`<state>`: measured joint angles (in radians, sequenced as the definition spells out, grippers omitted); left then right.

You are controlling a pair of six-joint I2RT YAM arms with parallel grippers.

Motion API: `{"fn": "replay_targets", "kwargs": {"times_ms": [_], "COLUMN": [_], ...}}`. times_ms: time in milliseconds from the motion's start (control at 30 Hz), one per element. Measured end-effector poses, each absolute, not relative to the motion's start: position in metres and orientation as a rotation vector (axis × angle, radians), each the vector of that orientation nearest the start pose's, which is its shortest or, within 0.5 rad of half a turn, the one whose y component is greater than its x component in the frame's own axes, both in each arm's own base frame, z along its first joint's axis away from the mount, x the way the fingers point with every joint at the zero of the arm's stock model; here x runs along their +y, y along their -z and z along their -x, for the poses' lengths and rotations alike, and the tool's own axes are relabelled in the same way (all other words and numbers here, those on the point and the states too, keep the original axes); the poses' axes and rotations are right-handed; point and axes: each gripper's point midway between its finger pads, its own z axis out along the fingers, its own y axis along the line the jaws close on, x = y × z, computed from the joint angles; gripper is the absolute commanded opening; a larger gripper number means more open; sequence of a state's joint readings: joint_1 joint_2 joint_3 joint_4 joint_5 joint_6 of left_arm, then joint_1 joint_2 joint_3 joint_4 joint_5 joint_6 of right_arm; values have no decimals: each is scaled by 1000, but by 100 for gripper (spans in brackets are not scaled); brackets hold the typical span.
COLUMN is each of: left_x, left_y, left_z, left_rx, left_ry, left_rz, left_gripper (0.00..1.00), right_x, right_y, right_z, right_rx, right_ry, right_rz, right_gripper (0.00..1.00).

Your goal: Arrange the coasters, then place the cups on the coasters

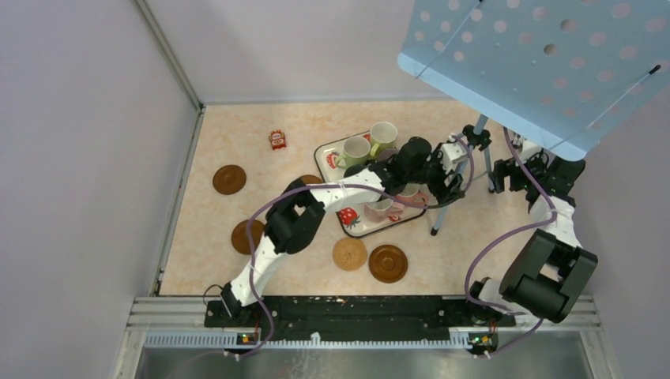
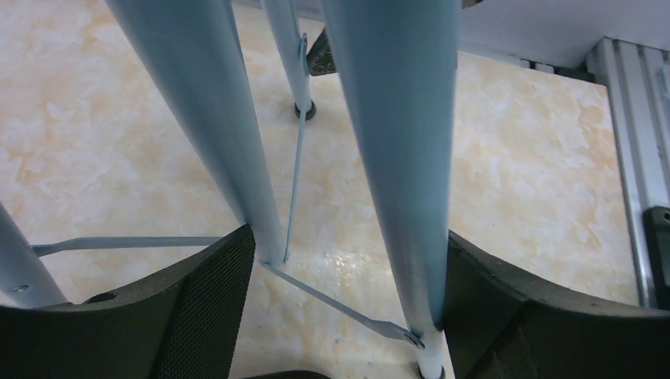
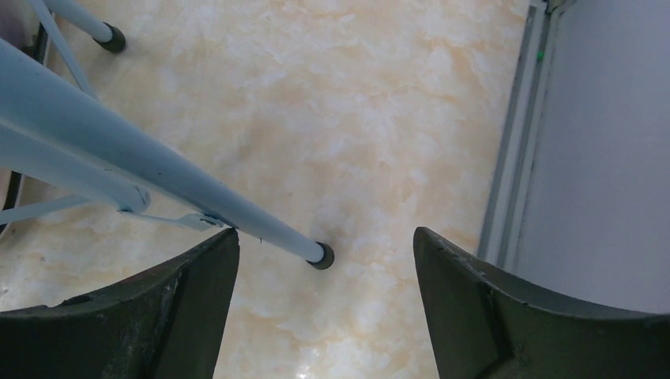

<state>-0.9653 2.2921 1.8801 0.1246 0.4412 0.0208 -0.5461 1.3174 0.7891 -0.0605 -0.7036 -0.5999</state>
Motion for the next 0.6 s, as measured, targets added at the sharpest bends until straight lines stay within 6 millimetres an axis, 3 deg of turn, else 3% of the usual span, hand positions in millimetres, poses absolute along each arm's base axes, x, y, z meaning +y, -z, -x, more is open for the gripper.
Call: {"fn": "replay_targets", "kwargs": {"times_ms": [300, 600], "left_x": [-600, -616], "left_y": [-165, -161], "left_z": [-337, -354], "left_rx": [1520, 1485], "left_ry": [996, 962], "left_rz": [-1153, -1114], "left_gripper": [91, 94], "right_x": [-120, -120], "right_y": [-163, -148], "right_z": [-369, -354], "right_rx": [1925, 1992], "right_ry": [17, -11], "right_rz": [454, 458], "right_gripper": [80, 80]}}
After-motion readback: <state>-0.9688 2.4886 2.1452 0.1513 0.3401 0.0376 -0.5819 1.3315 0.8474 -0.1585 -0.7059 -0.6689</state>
